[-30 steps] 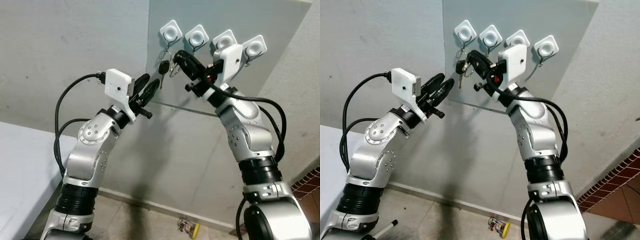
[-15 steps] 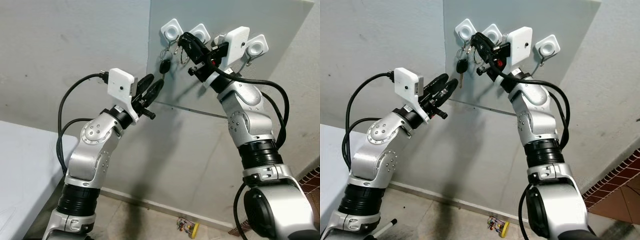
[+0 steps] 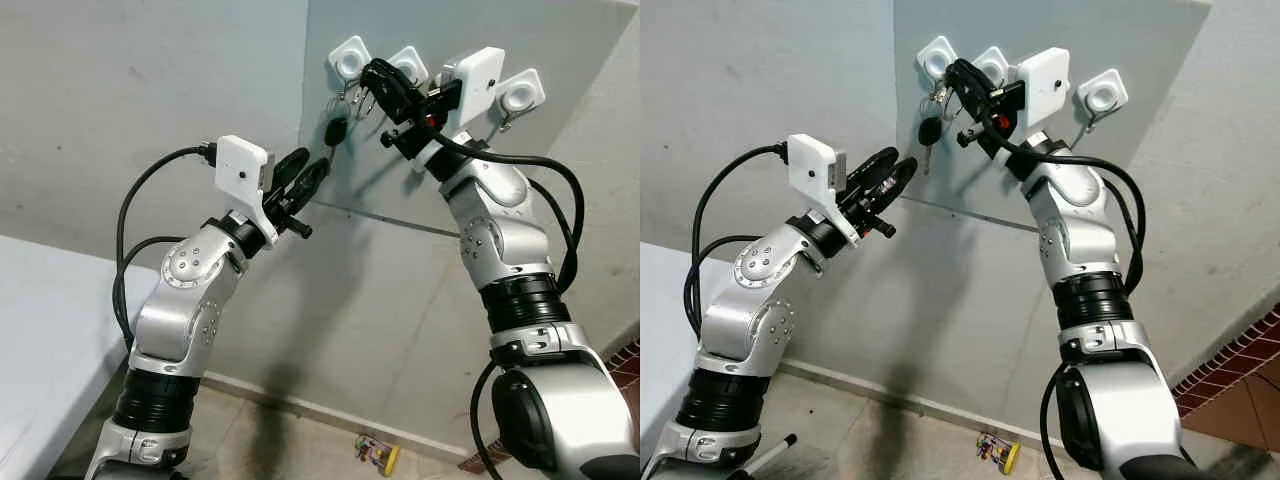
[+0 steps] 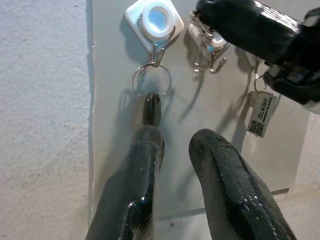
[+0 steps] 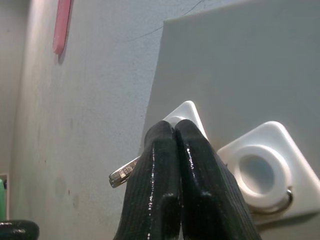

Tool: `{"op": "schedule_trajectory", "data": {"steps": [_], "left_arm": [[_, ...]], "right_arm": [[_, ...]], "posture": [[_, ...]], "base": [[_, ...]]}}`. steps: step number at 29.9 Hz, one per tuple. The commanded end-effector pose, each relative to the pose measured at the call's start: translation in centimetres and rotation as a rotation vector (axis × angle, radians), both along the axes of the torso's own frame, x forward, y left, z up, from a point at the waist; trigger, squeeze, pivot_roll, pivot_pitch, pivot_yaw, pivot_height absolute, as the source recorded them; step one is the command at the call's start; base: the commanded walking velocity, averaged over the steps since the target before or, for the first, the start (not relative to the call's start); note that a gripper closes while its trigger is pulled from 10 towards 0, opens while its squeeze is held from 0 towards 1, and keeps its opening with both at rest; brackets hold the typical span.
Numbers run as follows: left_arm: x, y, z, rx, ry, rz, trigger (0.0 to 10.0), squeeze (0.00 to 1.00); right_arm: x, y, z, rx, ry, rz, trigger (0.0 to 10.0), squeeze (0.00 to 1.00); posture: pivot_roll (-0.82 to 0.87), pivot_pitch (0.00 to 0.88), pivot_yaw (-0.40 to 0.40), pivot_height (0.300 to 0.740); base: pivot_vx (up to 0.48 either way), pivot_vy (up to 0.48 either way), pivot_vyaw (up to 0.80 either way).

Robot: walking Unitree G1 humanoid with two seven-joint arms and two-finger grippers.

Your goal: Hang keys on a hook

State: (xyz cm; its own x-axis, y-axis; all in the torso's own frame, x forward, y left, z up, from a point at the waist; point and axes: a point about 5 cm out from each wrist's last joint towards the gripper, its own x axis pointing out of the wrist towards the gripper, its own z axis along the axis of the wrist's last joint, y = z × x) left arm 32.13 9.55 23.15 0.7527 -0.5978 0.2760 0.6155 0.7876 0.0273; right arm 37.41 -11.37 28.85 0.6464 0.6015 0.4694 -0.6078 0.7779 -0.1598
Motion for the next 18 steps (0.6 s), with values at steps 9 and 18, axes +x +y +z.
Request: {"op": "schedule_trajectory", "data": {"steps": [9,18], "left_arm": [[0.6,-0.7,0.8,-0.01,0.003,-0.061,10.0,0.0],[0.7,-0.9,0.9,-0.015,0.006,-0.07,10.0,0.0]], "right_arm": [[-1.5,-4.4,-0.3,0.049,-0.032,-0.12,10.0,0.0],[-2.3,-5.4,-1.1,0.051,-0.009,-0.147,10.0,0.0]], "posture": [[-0.12,0.025,0.003,0.74],[-0.13,0.033,0.003,0.74]], "base": [[0.0,0.0,0.0],[0.0,0.0,0.0]]}}
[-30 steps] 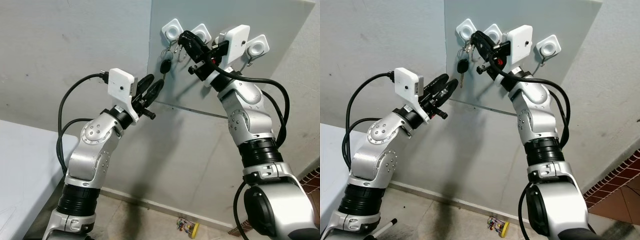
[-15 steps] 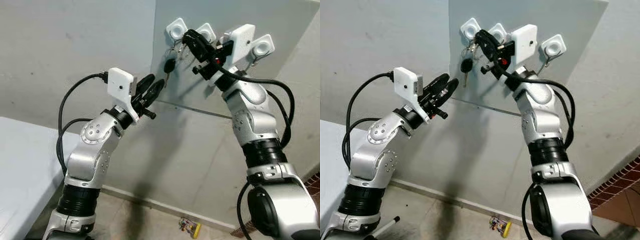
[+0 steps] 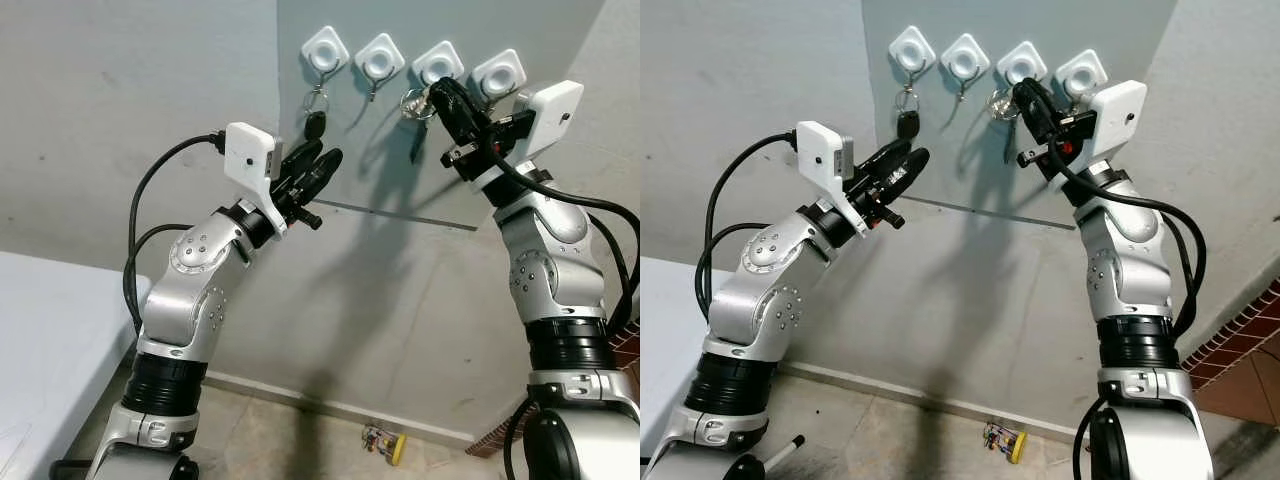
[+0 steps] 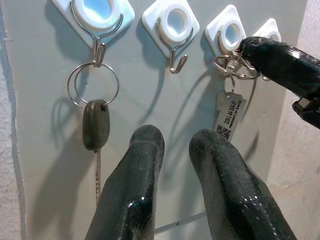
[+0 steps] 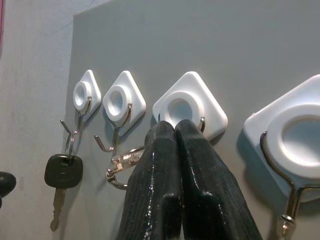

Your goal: Hang keys on a hook

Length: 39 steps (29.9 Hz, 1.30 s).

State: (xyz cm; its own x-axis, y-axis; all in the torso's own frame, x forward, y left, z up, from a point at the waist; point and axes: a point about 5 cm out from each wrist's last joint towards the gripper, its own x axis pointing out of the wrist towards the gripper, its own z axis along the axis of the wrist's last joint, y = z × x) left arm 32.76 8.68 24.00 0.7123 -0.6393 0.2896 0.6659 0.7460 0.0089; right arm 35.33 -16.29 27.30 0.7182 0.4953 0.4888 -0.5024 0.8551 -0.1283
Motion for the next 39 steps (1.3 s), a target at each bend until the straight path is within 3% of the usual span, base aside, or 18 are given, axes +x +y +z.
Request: {"op": "schedule_trajectory", "data": {"steps": [1,12,19,26,39], "left_arm": [[0.1,0.0,0.0,0.009,0.005,-0.003,10.0,0.0],[0.1,0.6,0.2,-0.002,0.004,0.03,10.0,0.0],[0.0,0.7,0.1,-0.001,0.003,0.04,10.0,0.0],[0.0,0.8,0.1,-0.003,0.004,0.048,10.0,0.0],[-0.1,0.7,0.1,-0.008,-0.001,0.055,10.0,0.0]], "right_arm": [[-0.2,-0.5,0.5,0.014,-0.01,-0.017,10.0,0.0],[-0.4,0.7,0.9,0.021,-0.01,0.061,10.0,0.0],[-0.7,1.0,2.5,0.131,-0.084,0.108,10.0,0.0],[-1.1,1.5,3.1,0.165,-0.106,0.163,10.0,0.0],[-1.4,4.0,1.0,0.057,0.009,0.326,10.0,0.0]], "posture": [[-0.13,0.033,0.003,0.74],[-0.09,0.033,-0.019,0.74],[-0.09,0.031,-0.025,0.74],[-0.08,0.03,-0.032,0.74],[-0.08,0.022,-0.047,0.74]], "base": [[0.0,0.0,0.0],[0.0,0.0,0.0],[0.0,0.0,0.0],[0.0,0.0,0.0],[0.0,0.0,0.0]]}}
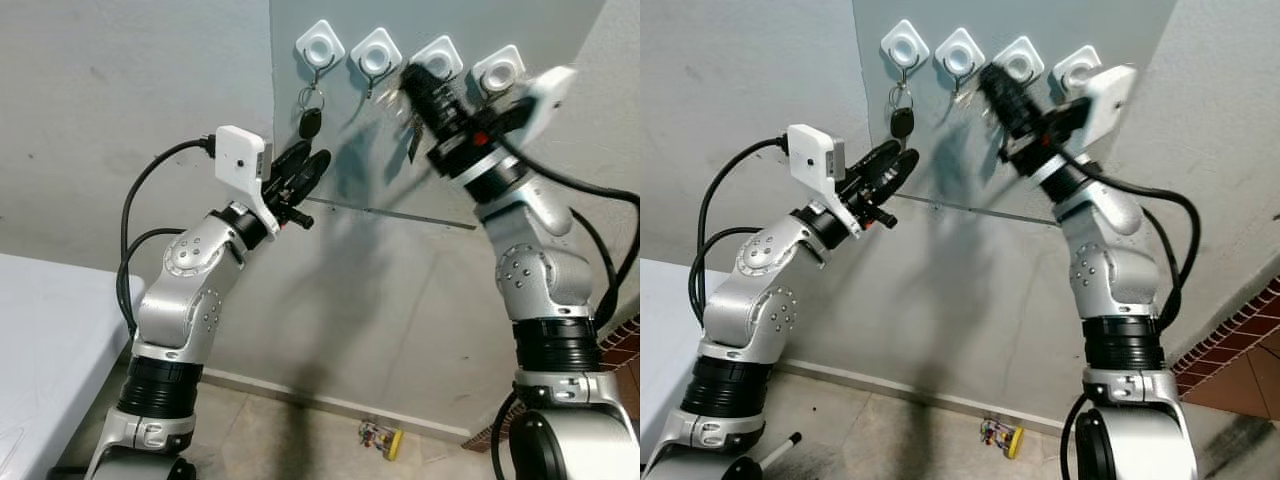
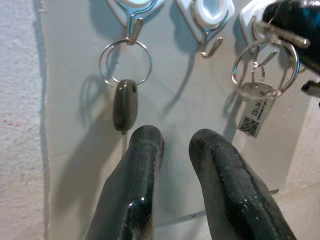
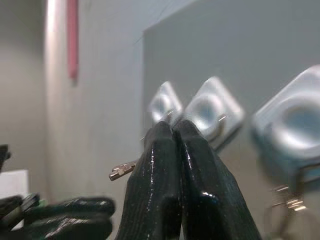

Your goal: Hang keys on a hook

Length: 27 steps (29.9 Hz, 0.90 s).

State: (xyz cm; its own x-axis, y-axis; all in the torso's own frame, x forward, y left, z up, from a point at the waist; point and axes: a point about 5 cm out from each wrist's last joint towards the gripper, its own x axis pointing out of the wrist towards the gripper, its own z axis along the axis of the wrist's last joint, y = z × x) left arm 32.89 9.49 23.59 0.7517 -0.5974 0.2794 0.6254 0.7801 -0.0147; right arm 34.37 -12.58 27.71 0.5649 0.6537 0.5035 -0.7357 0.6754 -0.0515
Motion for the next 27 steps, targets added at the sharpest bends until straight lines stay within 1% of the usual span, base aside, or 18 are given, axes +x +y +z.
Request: {"op": "schedule_trajectory", "data": {"steps": [1,15,23,27], "left_arm": [[-0.2,-0.1,0.5,0.004,-0.025,0.002,10.0,0.0],[-0.5,-0.3,0.6,0.005,-0.031,-0.007,10.0,0.0],[-0.6,-0.4,0.6,0.007,-0.031,-0.009,10.0,0.0],[-0.6,-0.3,0.6,0.006,-0.029,-0.007,10.0,0.0]], "right_arm": [[-0.5,0.4,0.6,-0.007,-0.031,0.032,10.0,0.0],[0.3,0.8,2.3,0.046,-0.074,0.024,10.0,0.0],[0.4,1.2,2.5,0.049,-0.075,0.037,10.0,0.0],[0.6,1.7,2.5,0.057,-0.072,0.057,10.0,0.0]], "posture": [[-0.08,0.022,-0.047,0.74],[-0.07,0.023,-0.051,0.74],[-0.07,0.029,-0.053,0.74],[-0.06,0.031,-0.054,0.74]], "base": [[0.0,0.0,0.0],[0.0,0.0,0.0],[0.0,0.0,0.0],[0.0,0.0,0.0]]}}
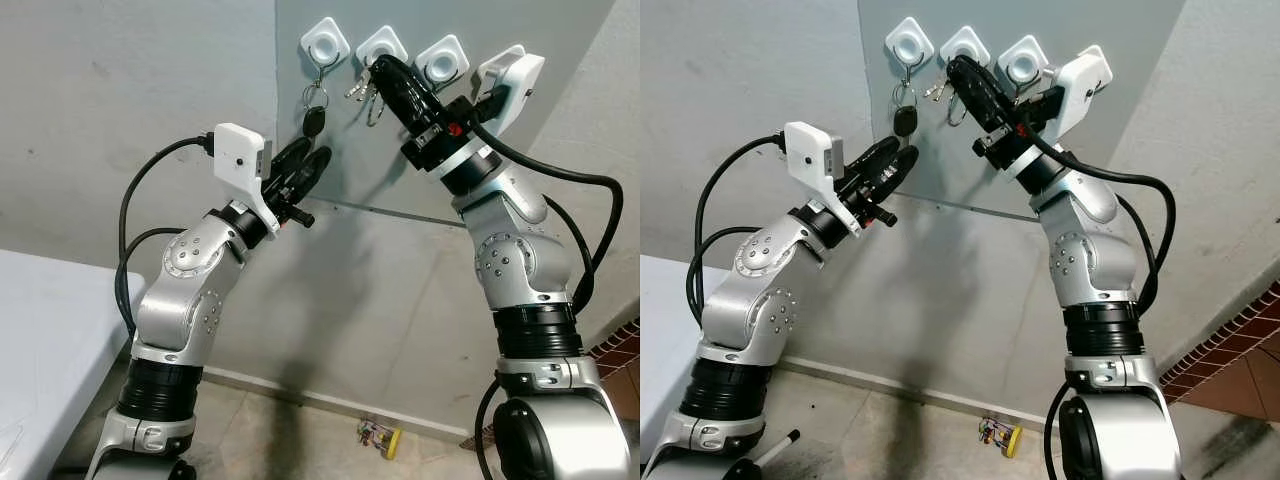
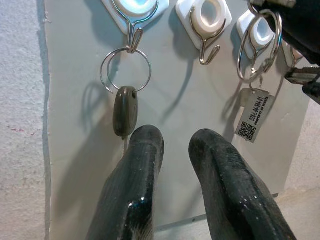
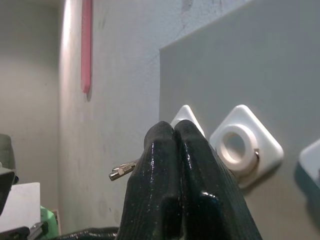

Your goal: Hang keys on a hook

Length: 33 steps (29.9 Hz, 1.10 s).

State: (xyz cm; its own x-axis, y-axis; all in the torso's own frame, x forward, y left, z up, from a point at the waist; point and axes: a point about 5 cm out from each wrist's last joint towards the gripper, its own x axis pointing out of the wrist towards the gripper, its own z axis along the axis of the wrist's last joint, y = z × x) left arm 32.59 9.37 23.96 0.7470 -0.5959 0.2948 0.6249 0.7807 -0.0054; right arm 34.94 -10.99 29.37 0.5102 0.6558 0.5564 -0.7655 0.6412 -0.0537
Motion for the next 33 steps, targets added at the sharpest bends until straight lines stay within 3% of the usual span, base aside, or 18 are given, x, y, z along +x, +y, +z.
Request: {"op": "schedule_trajectory", "data": {"steps": [1,33], "left_arm": [[-0.3,-0.2,0.2,0.009,-0.011,-0.007,10.0,0.0],[-0.4,0.0,0.2,0.007,-0.007,0.005,10.0,0.0]], "right_arm": [[0.1,0.2,0.9,0.015,-0.028,0.011,10.0,0.0],[2.1,0.6,1.4,-0.017,-0.035,-0.012,10.0,0.0]], "posture": [[-0.06,0.031,-0.055,0.74],[-0.05,0.043,-0.063,0.74]], "base": [[0.0,0.0,0.0],[0.0,0.0,0.0]]}}
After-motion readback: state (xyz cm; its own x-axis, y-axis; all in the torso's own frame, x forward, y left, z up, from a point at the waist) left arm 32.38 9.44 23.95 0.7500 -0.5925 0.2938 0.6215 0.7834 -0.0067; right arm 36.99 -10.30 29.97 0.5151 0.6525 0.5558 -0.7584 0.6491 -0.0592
